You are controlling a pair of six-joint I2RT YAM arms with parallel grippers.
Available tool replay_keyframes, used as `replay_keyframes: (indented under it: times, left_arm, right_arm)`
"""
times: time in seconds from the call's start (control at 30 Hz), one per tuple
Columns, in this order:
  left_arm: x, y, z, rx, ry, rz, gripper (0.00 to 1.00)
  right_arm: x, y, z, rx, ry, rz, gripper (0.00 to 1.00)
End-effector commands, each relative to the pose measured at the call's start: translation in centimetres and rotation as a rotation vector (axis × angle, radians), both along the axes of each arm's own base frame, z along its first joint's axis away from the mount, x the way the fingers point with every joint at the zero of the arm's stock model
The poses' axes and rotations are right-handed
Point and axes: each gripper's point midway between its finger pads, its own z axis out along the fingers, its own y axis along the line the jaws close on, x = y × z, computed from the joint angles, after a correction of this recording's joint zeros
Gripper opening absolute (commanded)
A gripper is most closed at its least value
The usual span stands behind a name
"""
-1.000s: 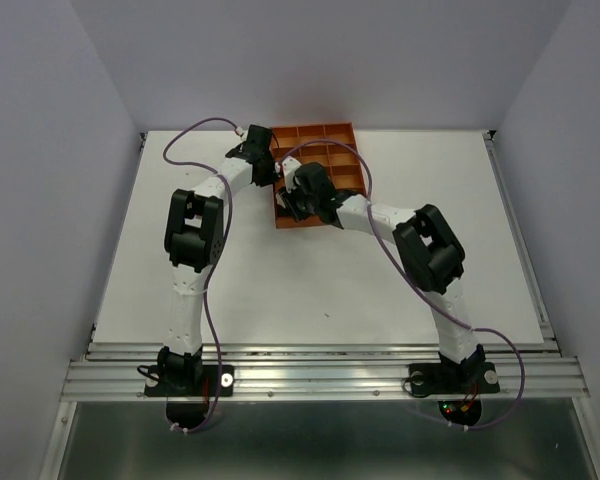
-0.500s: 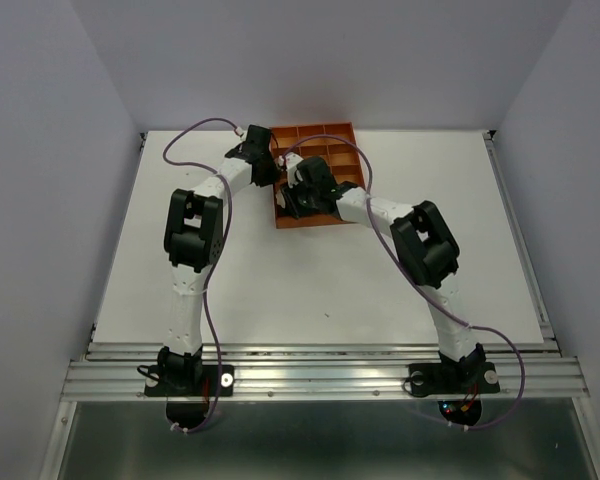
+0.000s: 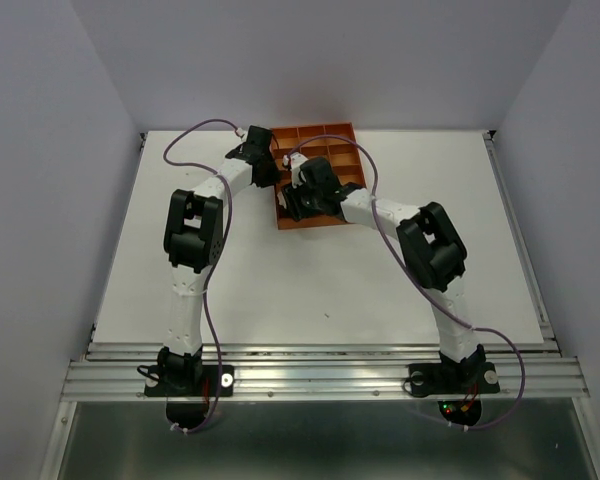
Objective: Roll the socks
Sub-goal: Place the sock in the storage box.
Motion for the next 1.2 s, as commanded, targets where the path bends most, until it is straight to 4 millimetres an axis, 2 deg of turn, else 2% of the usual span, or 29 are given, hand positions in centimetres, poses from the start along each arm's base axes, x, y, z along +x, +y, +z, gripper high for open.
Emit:
replay_keyframes:
  times: [0.0,0.3,0.5,0.63,0.93,1.03,1.17]
  left_arm:
    - [-0.9,0.3,-1.0,-0.041,0.059,0.068,0.00]
    - [-0.8,0.3,-1.0,-0.043,0.055,0.065,0.00]
    - [-0.9,0.3,-1.4,-0.042,0.061,0.065,0.00]
    - [-0.9,0.1,-1.4,-0.045,0.062,0.060,0.00]
    - [-1.0,0.0,-1.5,-0.047,0.067,0.057,0.00]
    - [-1.0,0.2,-1.5,-0.046,0.066,0.062,0.00]
    - [-0.9,0.2,-1.4,-0.048,0.063,0.063,0.00]
  right_arm:
    - [-5.8,-1.2,-4.0,-0.098,0.214,0.065,0.52]
    - [-4.1,-0.8,-0.6,-0.071,0.115,0.053,0.61]
    - [-2.9,0.1,2.4,-0.037,0.027,0.081,0.68]
    - [-2.5,0.5,3.6,-0.014,-0.003,0.084,0.68]
    - [0.1,0.8,5.9,0.000,-0.108,0.025,0.72]
    - [1.1,1.1,7.2,0.017,-0.149,0.000,0.73]
    - [1.7,1.5,8.2,0.041,-0.172,-0.009,0.75]
